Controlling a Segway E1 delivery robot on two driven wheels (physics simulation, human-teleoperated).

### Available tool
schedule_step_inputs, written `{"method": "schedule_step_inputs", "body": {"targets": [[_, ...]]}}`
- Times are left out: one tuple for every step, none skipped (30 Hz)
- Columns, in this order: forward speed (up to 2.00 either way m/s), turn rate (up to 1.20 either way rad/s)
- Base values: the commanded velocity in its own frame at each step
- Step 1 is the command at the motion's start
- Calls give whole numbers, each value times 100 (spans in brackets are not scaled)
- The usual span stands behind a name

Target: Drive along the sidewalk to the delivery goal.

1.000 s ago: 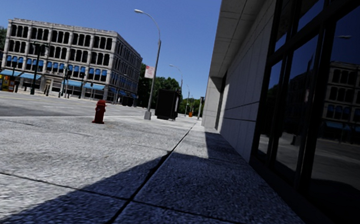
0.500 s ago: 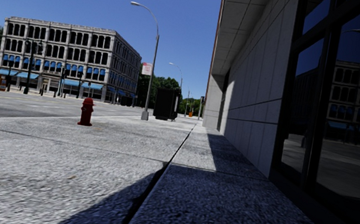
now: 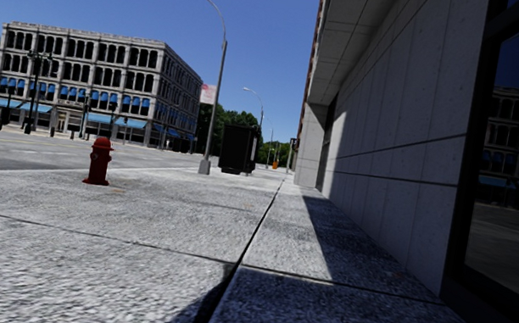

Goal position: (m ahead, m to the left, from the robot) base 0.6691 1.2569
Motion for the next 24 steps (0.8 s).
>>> {"method": "schedule_step_inputs", "body": {"targets": [[200, 0], [197, 0], [197, 0], [196, 0], [195, 0], [193, 0], [190, 0], [190, 0], [188, 0], [185, 0], [177, 0], [165, 0], [165, 0], [154, 0], [138, 0], [129, 0], [129, 0], [118, 0], [107, 0], [102, 0], [99, 0], [99, 0], [99, 0], [96, 0]]}}
